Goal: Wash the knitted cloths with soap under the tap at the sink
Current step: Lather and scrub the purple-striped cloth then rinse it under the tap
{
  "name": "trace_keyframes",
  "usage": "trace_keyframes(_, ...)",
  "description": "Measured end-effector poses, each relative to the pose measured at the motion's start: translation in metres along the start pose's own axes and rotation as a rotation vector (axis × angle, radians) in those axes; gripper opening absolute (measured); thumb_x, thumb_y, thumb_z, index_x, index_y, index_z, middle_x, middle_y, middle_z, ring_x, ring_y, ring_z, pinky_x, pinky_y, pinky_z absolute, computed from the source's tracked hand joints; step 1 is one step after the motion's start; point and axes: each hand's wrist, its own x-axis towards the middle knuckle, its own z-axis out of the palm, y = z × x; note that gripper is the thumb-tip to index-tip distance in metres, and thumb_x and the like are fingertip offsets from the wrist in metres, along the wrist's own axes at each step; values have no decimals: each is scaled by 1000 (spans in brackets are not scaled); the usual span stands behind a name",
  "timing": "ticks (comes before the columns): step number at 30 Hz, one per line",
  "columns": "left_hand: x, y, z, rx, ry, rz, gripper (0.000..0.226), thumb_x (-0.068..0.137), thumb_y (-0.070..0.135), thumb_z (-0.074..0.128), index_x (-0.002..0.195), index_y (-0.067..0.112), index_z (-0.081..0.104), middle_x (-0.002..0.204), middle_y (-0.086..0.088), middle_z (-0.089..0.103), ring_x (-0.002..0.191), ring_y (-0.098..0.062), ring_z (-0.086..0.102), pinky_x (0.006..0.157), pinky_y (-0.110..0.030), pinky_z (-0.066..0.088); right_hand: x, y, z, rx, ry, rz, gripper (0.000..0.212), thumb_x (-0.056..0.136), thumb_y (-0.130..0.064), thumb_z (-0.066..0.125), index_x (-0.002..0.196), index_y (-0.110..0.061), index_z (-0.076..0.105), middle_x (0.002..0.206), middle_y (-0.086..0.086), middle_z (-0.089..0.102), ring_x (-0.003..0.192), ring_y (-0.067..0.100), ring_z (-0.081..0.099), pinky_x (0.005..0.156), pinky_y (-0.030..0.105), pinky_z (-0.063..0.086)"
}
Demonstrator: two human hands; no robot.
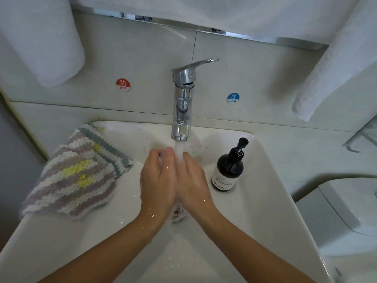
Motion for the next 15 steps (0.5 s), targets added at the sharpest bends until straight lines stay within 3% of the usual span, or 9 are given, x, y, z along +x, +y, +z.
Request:
trace_keyframes(2, 1, 2, 2, -31, 1, -4, 27, 98, 35, 44, 80, 19, 55, 67, 4, 60, 62, -7, 57, 60, -27, 45, -1, 4, -2, 31, 25, -4, 21, 100, -34, 47, 98, -17, 59, 83, -6, 65, 68, -1, 58, 63, 15, 46)
trace_keyframes(5, 5, 4, 2, -48, 37, 30, 29, 98, 33, 46, 78, 15, 57, 65, 4, 62, 58, -2, 58, 54, -17, 45, -6, 0, -5, 208, 35, 66, 14, 98, -47, 46, 104, -34, 47, 88, -4, 70, 76, 3, 67, 65, 24, 56)
trace_keyframes(7, 8, 5, 0, -76, 67, 48, 31, 100, 34, 45, 78, 16, 58, 67, 5, 63, 62, -7, 61, 58, -21, 49, -6, 0, -3, 209, 20, 18, 23, 97, -53, 45, 109, -34, 46, 92, -6, 69, 82, 6, 67, 73, 29, 58)
trace_keyframes(9, 11, 7, -3, -139, 96, 40, 35, 101, 31, 45, 70, 18, 53, 57, 12, 57, 55, -6, 55, 53, -21, 45, -7, -1, 0, 192, -20, -8, 25, 96, -53, 45, 110, -33, 50, 99, -7, 68, 90, 5, 65, 80, 30, 56)
trace_keyframes(12, 12, 7, -6, -173, 108, 23, 42, 102, 28, 44, 62, 16, 48, 48, 14, 51, 49, -3, 49, 50, -19, 41, -9, 2, 4, 243, -103, -57, 11, 97, -43, 48, 107, -43, 52, 111, -11, 65, 104, 0, 62, 86, 20, 51)
trace_keyframes(15, 13, 9, -6, -205, 117, 4, 44, 102, 30, 44, 62, 14, 44, 47, 12, 47, 48, -6, 47, 50, -22, 41, -14, 4, 2, 241, -131, -116, 29, 93, -49, 48, 122, -52, 45, 128, -13, 55, 121, 3, 53, 100, 32, 47)
